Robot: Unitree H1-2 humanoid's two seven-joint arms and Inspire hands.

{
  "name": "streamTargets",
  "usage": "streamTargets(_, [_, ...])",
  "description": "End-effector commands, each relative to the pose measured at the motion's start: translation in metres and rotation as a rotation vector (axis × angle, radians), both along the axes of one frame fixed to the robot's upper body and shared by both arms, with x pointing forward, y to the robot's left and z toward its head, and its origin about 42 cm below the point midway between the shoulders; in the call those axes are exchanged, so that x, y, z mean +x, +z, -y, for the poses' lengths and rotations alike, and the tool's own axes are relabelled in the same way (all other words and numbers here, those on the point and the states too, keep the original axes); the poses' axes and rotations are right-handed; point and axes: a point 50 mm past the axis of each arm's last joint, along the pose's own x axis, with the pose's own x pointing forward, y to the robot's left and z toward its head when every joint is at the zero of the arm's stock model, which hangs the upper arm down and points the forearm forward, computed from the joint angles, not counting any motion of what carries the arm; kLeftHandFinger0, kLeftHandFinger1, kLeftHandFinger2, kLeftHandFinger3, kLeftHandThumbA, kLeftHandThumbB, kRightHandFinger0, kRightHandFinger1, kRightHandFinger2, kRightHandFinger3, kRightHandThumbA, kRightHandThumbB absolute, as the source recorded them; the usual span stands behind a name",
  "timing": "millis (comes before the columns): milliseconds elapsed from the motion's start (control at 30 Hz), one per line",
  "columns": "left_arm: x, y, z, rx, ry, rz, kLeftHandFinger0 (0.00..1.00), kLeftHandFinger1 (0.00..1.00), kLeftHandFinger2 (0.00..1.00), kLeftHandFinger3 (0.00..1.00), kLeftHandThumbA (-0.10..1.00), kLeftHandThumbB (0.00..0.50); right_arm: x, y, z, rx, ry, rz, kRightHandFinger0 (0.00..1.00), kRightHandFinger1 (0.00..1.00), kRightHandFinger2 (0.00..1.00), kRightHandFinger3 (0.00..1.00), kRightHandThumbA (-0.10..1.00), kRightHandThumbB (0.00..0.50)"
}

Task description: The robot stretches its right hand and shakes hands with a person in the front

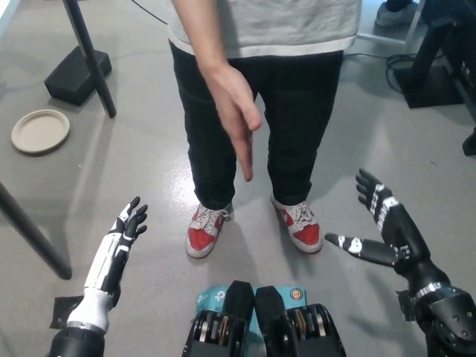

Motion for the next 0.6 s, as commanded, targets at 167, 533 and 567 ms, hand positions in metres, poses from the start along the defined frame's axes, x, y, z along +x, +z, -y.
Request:
streamTargets(167, [0.004,0.009,-0.003,0.002,-0.010,0.060,1.00,1.00,1.00,1.00,0.95,0.122,0.016,0.072,-0.028,0.008,0.074,0.196,1.00,1.00,1.00,1.00,1.00,0.270])
streamTargets(533, [0.005,0.012,-0.002,0.000,-0.010,0.067,1.00,1.00,1.00,1.00,0.95,0.119,0.065,0.130,-0.077,-0.046,0.141,0.271,1.00,1.00,1.00,1.00,1.00,0.331])
streamTargets(567, [0.005,0.012,-0.002,-0.001,-0.009,0.066,1.00,1.00,1.00,1.00,0.96,0.117,0.072,0.133,-0.083,-0.051,0.149,0.270,1.00,1.00,1.00,1.00,1.00,0.350])
